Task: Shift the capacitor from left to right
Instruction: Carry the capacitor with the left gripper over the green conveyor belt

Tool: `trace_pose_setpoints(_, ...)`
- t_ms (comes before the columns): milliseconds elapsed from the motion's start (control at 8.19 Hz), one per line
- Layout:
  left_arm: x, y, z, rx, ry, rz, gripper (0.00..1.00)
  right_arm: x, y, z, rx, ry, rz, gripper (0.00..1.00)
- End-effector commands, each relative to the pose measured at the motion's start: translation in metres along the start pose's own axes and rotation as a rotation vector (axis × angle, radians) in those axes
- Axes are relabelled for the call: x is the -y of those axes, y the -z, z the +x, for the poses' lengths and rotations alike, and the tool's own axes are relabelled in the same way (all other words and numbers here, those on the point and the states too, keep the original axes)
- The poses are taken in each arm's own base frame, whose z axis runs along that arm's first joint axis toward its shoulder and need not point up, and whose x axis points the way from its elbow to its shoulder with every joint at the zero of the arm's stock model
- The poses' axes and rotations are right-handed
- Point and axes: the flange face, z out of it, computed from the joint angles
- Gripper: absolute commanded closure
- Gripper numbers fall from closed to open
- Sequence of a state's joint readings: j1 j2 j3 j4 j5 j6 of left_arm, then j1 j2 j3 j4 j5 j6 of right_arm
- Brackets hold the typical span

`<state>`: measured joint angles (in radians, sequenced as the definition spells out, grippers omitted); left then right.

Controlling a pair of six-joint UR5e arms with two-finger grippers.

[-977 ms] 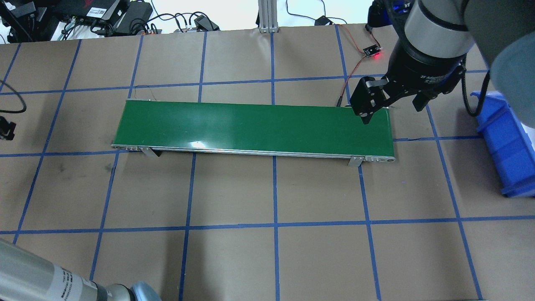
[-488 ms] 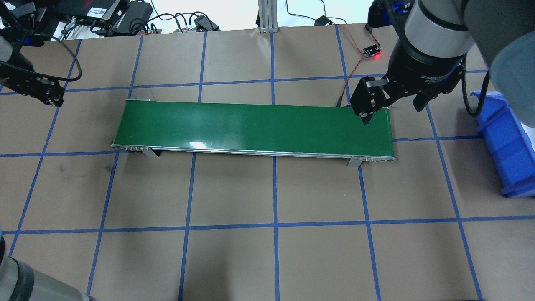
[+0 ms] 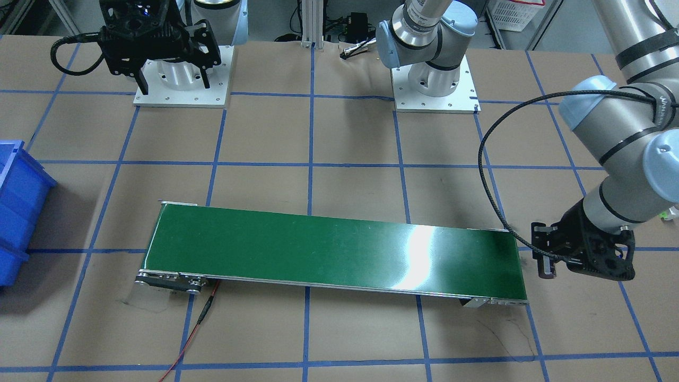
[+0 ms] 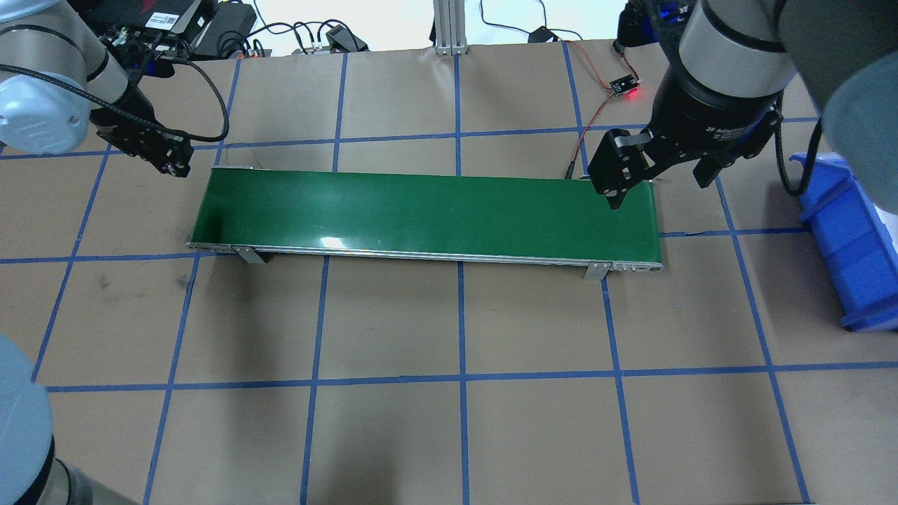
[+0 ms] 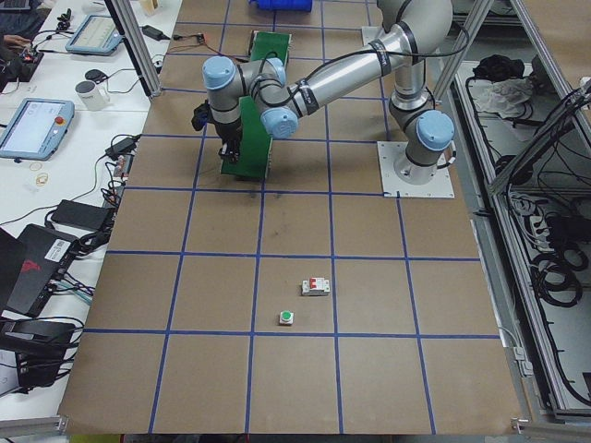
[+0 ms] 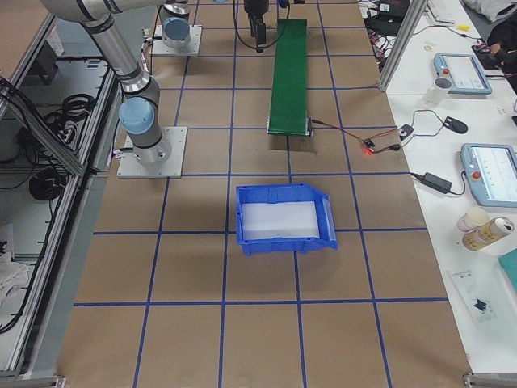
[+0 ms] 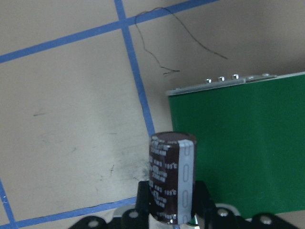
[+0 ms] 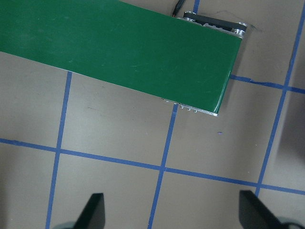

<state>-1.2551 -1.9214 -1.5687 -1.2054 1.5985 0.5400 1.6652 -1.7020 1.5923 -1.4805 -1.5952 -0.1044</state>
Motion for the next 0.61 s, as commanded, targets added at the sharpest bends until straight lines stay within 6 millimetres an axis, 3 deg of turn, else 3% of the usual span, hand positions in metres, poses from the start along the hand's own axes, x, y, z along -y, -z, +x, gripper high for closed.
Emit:
trace_pose_setpoints(0,-0.003,-0.014,0.025,-0.032,0.084,-0.053,1.00,0.000,-0.001,0.000,0.002,0.001,-0.004,0.00)
trace_pose_setpoints(488,-0.012,-0.039,0.031,-0.055,0.146,-0.104,1.00,0.000,-0.001,0.000,0.002,0.001,-0.004,0.00)
